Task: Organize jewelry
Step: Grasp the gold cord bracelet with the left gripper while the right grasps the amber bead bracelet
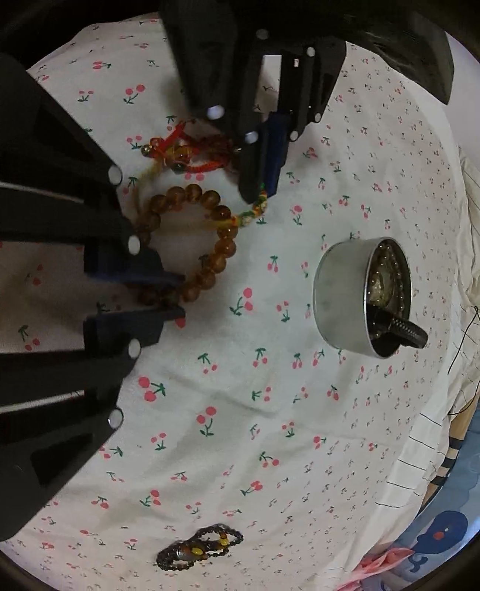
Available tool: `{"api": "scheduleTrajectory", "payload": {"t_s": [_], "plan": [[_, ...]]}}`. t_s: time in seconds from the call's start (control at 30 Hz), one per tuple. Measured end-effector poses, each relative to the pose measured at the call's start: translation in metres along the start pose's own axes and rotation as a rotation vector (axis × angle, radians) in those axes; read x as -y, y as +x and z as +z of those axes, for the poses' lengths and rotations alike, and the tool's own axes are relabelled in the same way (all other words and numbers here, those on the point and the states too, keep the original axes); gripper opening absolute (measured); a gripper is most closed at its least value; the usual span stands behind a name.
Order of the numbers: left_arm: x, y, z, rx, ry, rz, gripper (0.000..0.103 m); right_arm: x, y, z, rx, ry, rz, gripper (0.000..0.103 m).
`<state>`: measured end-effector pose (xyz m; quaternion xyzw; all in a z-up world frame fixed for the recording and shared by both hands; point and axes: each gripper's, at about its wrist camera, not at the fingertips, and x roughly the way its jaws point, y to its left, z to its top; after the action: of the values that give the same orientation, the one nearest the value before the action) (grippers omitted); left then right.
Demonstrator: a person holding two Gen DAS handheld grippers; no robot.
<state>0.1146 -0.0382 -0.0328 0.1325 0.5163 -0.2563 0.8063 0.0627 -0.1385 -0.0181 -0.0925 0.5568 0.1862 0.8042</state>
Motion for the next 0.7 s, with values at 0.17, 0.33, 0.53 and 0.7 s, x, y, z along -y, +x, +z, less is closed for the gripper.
{"api": "scheduleTrajectory", "payload": {"t_s": [0.17,0.33,0.53,0.7], "plan": [[-0.032,-0.028,0.002,0.078,-0.151,-0.178,0.007,0.008,-0.012,0.0,0.026,0.042,0.054,0.013],[-0.065,-0.049,-0.003,0.145,-0.274,-0.296,0.007,0.016,-0.021,0.0,0.054,0.099,0.138,0.013],[-0.075,-0.062,-0.005,0.198,-0.323,-0.357,0.007,0.025,-0.041,0.003,0.119,0.164,0.263,0.013],[-0.079,-0.065,-0.003,0.228,-0.355,-0.477,0.007,0.032,-0.054,0.003,0.179,0.219,0.403,0.013]]}}
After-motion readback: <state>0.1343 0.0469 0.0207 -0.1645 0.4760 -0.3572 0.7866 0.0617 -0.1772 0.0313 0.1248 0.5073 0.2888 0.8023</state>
